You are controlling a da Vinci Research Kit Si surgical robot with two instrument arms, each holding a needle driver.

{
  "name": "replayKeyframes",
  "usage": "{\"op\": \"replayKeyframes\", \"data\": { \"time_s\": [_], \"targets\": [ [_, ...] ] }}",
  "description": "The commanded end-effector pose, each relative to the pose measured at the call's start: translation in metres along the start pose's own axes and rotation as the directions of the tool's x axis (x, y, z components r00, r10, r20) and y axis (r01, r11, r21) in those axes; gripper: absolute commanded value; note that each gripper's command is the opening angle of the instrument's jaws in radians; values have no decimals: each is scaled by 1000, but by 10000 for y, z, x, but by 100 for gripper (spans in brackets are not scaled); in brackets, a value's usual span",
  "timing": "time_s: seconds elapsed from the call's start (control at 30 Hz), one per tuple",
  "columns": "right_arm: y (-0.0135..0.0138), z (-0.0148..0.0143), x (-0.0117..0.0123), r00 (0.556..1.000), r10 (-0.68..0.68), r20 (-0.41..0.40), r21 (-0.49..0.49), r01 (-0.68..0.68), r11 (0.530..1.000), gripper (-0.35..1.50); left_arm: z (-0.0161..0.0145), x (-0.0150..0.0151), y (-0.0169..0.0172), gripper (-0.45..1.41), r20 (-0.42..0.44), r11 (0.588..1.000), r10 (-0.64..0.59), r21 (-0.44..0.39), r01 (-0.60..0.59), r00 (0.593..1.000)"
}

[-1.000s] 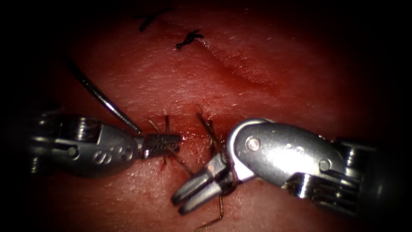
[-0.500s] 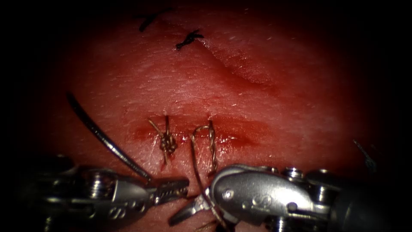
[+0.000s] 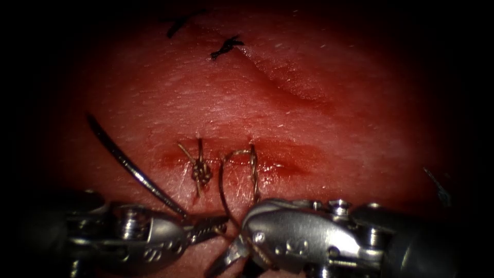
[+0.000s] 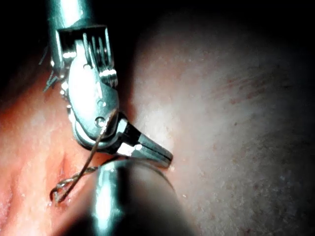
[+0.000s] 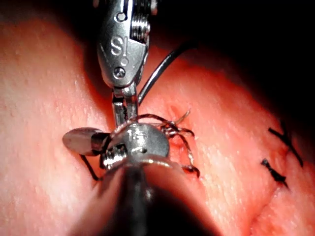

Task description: Wound Closure

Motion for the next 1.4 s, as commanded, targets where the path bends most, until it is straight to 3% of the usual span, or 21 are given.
{"op": "replayKeyframes", "data": {
  "time_s": [0.03, 0.27, 0.5, 0.77, 1.07, 1.1, 1.13, 1.4],
  "targets": [
    [7, -2, 1, 1000, 0, 18, 3, -1, 1000, -35, 5, -2, 0, -45, 2, 1000, 1, 0, -1, 1000],
    [11, -20, 2, 999, 8, -33, -22, -9, 1000, -35, -1, 5, -6, -45, -5, 1000, 14, -4, -14, 1000],
    [19, -58, 6, 987, 23, -162, -103, -40, 994, -35, -6, 7, -23, -45, -10, 1000, 18, -8, -18, 1000],
    [27, -91, 3, 974, 43, -223, -156, -79, 984, -35, 1, 6, -31, -45, -18, 1000, 7, -17, -7, 1000],
    [26, -82, 7, 973, 46, -227, -152, -82, 985, -35, 9, -1, -3, -45, -4, 999, -24, -45, 24, 1000],
    [26, -81, 8, 973, 45, -227, -152, -81, 985, -25, 12, -3, 1, -45, 2, 998, -27, -51, 28, 1000],
    [24, -79, 10, 973, 43, -227, -149, -78, 986, -1, 14, -4, 4, -45, 9, 998, -30, -58, 31, 999],
    [14, -54, 17, 973, 21, -229, -97, -45, 994, 15, 27, -9, 19, -45, 42, 996, -47, -76, 50, 998]
  ]
}}
